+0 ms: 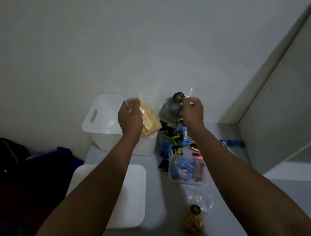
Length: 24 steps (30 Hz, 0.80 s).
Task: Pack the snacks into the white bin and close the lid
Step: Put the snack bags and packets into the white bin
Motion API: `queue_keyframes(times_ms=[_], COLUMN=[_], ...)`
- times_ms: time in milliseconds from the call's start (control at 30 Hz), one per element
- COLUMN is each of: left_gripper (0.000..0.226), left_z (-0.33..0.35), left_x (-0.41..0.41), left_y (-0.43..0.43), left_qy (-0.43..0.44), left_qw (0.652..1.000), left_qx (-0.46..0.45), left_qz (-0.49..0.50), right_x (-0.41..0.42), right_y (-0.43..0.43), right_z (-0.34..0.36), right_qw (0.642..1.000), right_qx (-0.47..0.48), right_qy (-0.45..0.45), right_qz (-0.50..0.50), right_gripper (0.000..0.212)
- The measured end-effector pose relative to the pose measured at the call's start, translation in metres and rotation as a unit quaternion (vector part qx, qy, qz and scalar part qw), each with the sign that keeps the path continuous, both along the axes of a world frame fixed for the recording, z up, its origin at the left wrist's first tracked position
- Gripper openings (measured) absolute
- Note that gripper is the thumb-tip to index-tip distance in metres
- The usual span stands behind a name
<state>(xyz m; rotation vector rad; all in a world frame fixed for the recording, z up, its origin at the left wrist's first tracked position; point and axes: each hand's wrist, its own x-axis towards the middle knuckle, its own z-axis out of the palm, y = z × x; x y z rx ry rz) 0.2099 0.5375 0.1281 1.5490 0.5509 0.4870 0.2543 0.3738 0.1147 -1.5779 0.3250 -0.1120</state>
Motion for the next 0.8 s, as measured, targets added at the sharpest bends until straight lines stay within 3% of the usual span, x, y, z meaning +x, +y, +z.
queue_keyframes(times_ms=[100, 267, 333, 500, 600, 700, 800], left_gripper=[0.028, 0.009, 0.010, 0.029, 0.026, 0.015, 0.032], left_z=[0.011, 0.002, -0.014, -0.062, -0.093, -0.116, -0.132], left_x=[0.028, 0.063, 0.076, 0.106, 0.120, 0.135, 0.145], left_y=[0.040, 0.099, 0.114, 0.124, 0.120, 0.113, 0.107], left_qy=[0.006, 0.066, 0.110, 0.199, 0.234, 0.246, 0.234], left_qw=[0.997, 0.990, 0.983, 0.961, 0.938, 0.919, 0.913], left_qx=[0.071, 0.117, 0.124, 0.095, 0.076, 0.074, 0.057], left_qz=[-0.018, -0.050, -0.080, -0.168, -0.243, -0.301, -0.328], right_x=[0.019, 0.045, 0.051, 0.064, 0.075, 0.088, 0.099], right_y=[0.046, 0.113, 0.132, 0.157, 0.158, 0.156, 0.156], right_z=[0.014, 0.008, -0.003, -0.046, -0.074, -0.097, -0.113], right_qw=[1.000, 0.998, 0.996, 0.984, 0.976, 0.973, 0.967], right_qx=[-0.003, -0.030, -0.033, -0.034, -0.032, -0.014, -0.006], right_qy=[0.001, 0.037, 0.074, 0.168, 0.213, 0.229, 0.253], right_qz=[0.029, 0.047, 0.047, 0.041, 0.022, 0.013, 0.010], right_gripper=[0.024, 0.025, 0.024, 0.024, 0.023, 0.029, 0.029])
